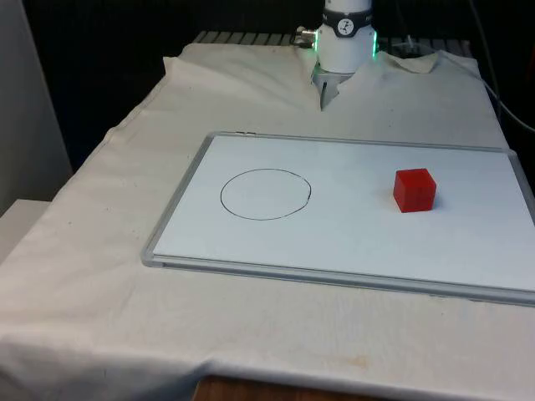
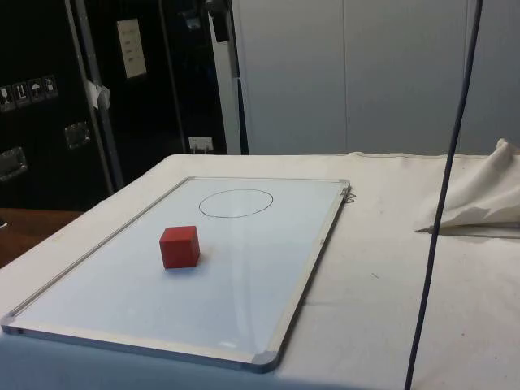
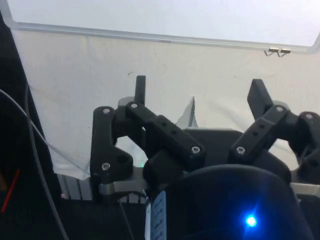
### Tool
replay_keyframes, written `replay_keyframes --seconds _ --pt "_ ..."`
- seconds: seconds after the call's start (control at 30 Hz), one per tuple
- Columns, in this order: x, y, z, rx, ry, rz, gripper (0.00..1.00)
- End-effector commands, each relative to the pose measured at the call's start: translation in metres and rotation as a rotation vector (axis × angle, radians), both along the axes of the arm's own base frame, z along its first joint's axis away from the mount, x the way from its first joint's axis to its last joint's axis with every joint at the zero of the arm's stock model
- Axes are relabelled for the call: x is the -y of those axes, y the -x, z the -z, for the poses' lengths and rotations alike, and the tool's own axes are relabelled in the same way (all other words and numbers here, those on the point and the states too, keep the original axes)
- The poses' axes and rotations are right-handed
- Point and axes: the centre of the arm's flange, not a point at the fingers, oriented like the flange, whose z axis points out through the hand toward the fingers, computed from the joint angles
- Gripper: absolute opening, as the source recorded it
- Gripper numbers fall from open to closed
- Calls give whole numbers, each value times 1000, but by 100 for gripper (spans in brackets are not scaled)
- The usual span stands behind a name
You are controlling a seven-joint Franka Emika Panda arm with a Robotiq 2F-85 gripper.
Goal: Push the cube into the marked area.
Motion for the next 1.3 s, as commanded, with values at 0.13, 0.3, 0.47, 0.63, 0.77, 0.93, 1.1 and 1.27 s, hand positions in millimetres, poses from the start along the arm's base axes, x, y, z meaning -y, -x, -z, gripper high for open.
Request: replay_keyframes --seconds 0.13,0.3,0.47,0.63,0.77,0.93,1.1,1.27 --pt "-3 -1 1 -1 3 0 75" --pt "-3 -1 1 -1 3 0 53" --pt "-3 -1 1 -1 3 -1 23" --pt "-16 -1 -1 5 2 -3 0" --pt "-31 -1 -3 16 2 -6 0" --pt "-46 -2 -5 30 0 -8 0" --pt "-71 -2 -6 55 -3 -14 0" --pt "-85 -3 -3 67 -6 -17 0"
